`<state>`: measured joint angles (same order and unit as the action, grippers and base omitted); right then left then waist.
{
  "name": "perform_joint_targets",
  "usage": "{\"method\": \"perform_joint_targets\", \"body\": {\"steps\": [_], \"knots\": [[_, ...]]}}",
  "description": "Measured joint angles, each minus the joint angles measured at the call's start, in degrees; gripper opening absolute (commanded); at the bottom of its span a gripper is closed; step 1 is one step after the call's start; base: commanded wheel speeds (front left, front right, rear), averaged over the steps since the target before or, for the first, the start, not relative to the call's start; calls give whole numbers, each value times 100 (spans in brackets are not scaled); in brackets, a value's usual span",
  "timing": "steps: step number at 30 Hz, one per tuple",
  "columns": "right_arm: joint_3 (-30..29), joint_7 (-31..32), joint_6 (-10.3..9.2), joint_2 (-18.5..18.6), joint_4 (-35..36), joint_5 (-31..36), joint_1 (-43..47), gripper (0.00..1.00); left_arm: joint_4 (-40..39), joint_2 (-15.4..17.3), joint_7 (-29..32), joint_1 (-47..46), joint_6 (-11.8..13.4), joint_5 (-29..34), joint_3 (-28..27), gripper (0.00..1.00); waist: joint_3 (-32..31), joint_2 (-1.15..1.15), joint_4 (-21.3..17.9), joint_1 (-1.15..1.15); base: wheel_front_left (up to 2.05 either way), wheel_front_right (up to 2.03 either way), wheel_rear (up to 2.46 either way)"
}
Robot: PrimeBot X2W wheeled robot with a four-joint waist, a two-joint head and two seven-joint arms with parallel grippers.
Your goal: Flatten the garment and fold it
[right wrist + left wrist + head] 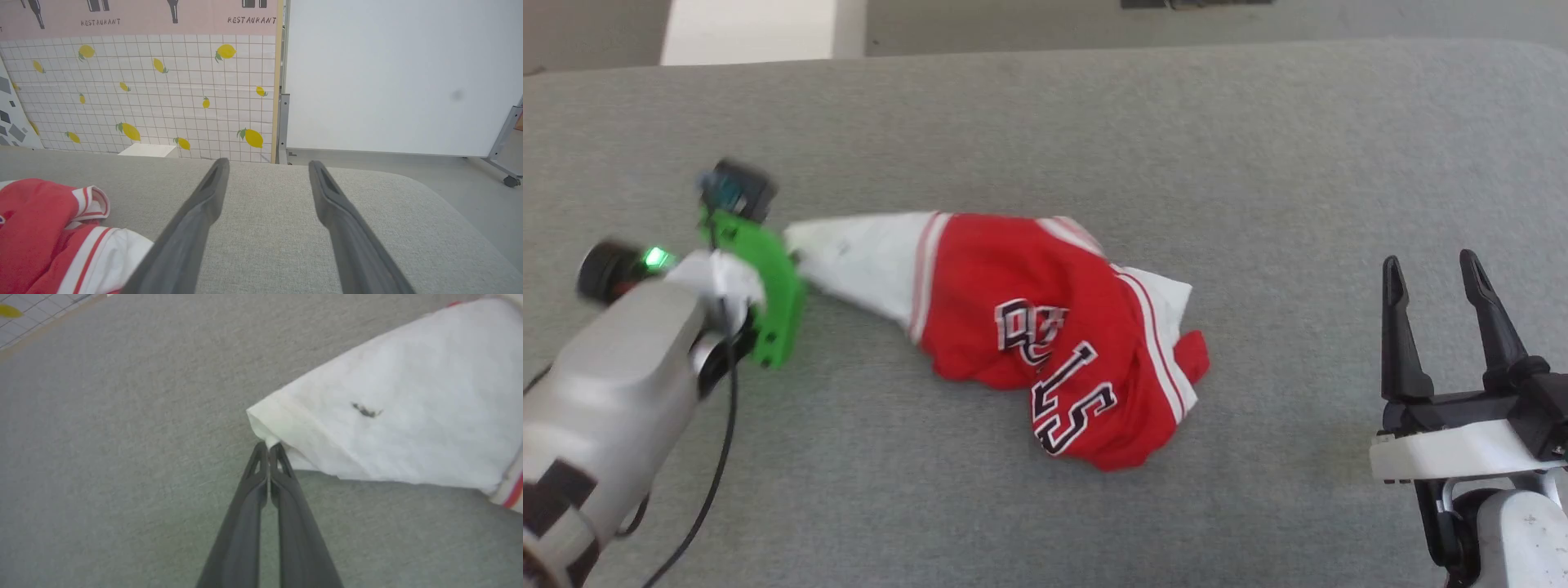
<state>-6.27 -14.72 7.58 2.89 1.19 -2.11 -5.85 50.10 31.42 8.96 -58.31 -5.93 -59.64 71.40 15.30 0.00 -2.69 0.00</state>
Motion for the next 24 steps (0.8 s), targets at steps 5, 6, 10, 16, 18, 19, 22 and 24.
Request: {"method": "perform_joint_targets", "body": {"steps": [5, 6, 10, 16, 18, 19, 22, 24], "knots": [[4, 0, 0, 0, 5, 83, 32, 100, 495, 147, -40, 599, 53, -230, -37, 0, -164, 0, 192, 0, 0, 0, 0], [2, 0, 0, -1, 4, 96, 44, 100, 556, 149, -41, 685, 53, -305, -57, 0, -186, 0, 214, 0, 0, 0, 0], [-14, 0, 0, 0, -38, 136, 162, 100, 764, 113, -48, 922, 51, -412, -113, 0, -291, 0, 282, 0, 0, 0, 0], [-40, 0, 0, 0, -168, 187, 390, 100, 910, -88, -1083, 1248, 196, -588, -366, 100, -524, 0, 377, 0, 0, 0, 0], [-47, 0, 0, 0, -211, 205, 421, 100, 893, -119, -1668, 1310, 263, -561, -425, 100, -630, 0, 414, 0, 0, 0, 0], [-49, 0, 0, 1, -224, 211, 438, 100, 870, -118, -1992, 1308, 354, -459, -417, 100, -687, 0, 436, 0, 0, 0, 0], [-51, 0, 0, -1, -269, 223, 475, 100, 628, -112, -2329, 1308, 604, -223, -536, 100, -833, 0, 517, 0, 0, 0, 0], [-64, 0, 0, 3, -310, 266, 474, 100, 201, -73, -2350, 1308, 857, 47, -818, 100, -899, 0, 597, 0, 0, 0, 0]]}}
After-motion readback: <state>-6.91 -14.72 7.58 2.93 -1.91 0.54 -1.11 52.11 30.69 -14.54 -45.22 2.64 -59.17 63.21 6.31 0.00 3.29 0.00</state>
